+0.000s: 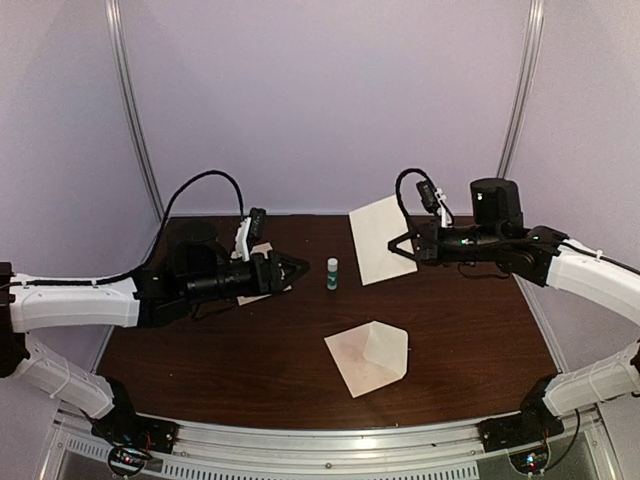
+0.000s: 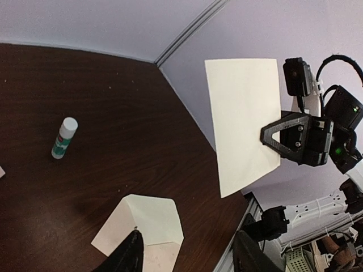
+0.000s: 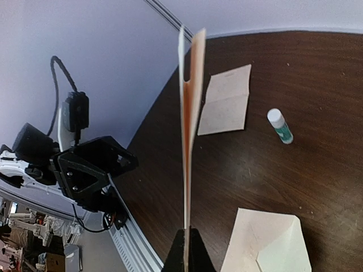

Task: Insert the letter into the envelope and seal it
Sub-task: Place the 1/2-folded letter in the envelope.

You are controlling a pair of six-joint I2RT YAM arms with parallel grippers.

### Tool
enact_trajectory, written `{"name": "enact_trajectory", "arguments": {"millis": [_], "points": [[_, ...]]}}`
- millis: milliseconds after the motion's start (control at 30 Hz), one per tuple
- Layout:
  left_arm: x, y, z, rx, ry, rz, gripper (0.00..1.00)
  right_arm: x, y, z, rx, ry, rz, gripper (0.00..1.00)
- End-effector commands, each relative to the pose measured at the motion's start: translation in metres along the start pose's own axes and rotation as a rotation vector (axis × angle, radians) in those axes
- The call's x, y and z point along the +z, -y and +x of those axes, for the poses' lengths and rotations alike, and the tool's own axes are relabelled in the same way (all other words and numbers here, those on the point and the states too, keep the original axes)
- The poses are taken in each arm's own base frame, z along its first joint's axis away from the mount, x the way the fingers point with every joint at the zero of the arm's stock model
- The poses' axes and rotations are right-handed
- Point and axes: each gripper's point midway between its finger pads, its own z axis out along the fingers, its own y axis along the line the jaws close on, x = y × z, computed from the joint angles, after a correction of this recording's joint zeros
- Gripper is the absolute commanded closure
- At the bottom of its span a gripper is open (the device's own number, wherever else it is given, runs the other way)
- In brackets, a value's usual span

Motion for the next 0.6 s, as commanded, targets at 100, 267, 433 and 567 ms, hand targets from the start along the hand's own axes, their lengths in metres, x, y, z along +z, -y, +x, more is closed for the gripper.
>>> {"name": "enact_trajectory", "arguments": {"millis": [100, 267, 433, 567], "points": [[0.022, -0.026, 0.061, -0.207, -0.123, -0.099, 0.47, -0.007, 0.082, 0.102, 0.116, -0.321, 0.226, 1.00], [0.035, -0.041, 0.088, -0.284, -0.187, -0.112, 0.48, -0.008, 0.112, 0.128, 0.130, -0.397, 0.297, 1.00], [0.049, -0.048, 0.107, -0.298, -0.255, -0.113, 0.48, -0.005, 0.135, 0.145, 0.148, -0.439, 0.341, 1.00], [0.057, -0.053, 0.125, -0.335, -0.307, -0.090, 0.48, -0.004, 0.147, 0.150, 0.162, -0.459, 0.369, 1.00]]}}
